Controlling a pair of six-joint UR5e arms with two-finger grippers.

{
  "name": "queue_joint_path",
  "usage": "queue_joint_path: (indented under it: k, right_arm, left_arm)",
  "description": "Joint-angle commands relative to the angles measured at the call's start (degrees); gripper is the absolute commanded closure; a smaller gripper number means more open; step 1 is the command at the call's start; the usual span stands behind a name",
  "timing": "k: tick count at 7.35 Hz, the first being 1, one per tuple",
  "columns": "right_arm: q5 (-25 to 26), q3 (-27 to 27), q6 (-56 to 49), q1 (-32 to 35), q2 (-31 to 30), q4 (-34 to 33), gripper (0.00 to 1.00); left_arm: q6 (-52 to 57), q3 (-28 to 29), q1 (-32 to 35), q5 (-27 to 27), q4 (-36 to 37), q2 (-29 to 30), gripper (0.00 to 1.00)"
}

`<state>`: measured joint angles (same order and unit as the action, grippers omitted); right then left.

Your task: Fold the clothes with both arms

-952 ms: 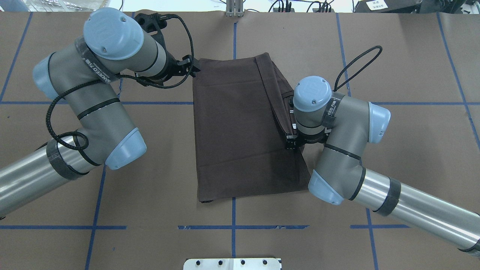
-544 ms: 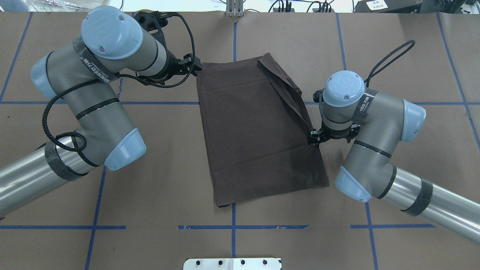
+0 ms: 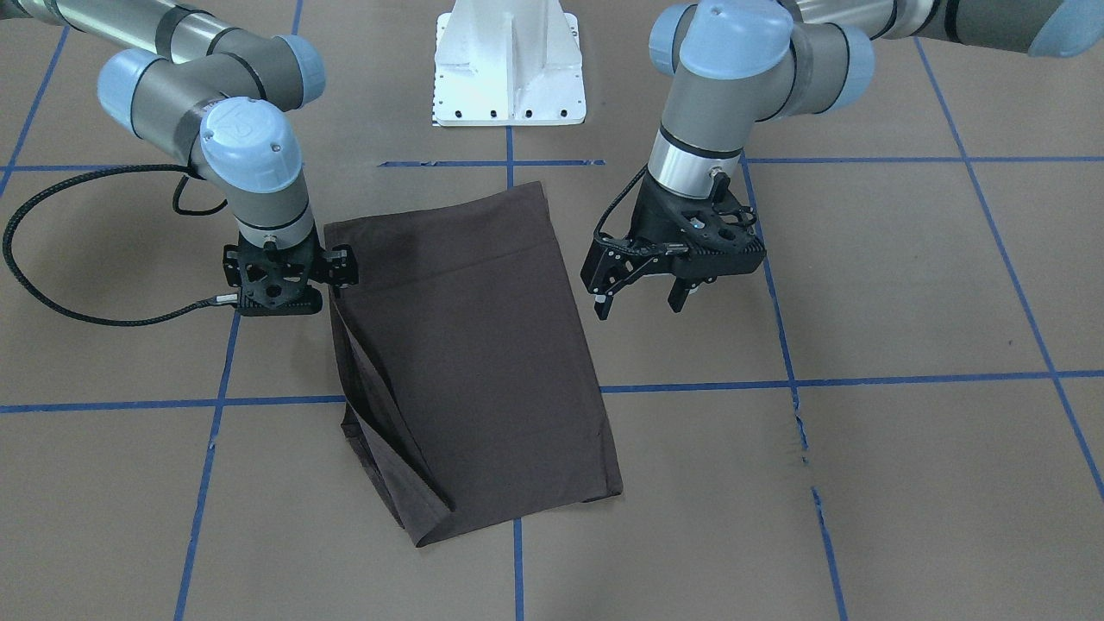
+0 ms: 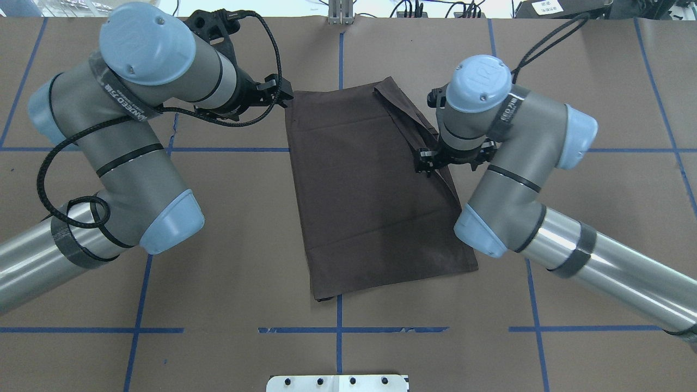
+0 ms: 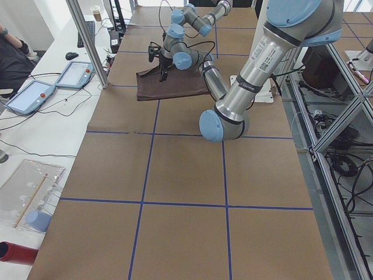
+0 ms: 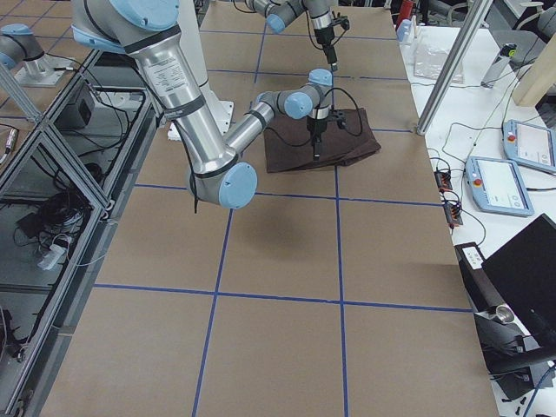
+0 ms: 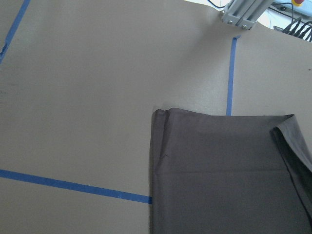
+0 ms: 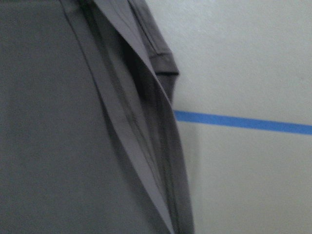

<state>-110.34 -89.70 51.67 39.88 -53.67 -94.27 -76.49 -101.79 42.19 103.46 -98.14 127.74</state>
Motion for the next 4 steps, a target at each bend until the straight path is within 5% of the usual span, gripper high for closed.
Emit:
queue_joint_path:
  k: [1,4]
  right_arm:
    - [0.21,16.00,-0.51,0.72,8.73,9.33,0.00]
    - [-0.14,19.20,-6.04,2.31,7.62,8.57,0.00]
  left_arm:
    - [0.03,-0.42,-0.01,-0.10,0.06,-0.21,0.00]
    - [0.03,-0.77,-0.09,-0.01,0.06,-0.12,0.00]
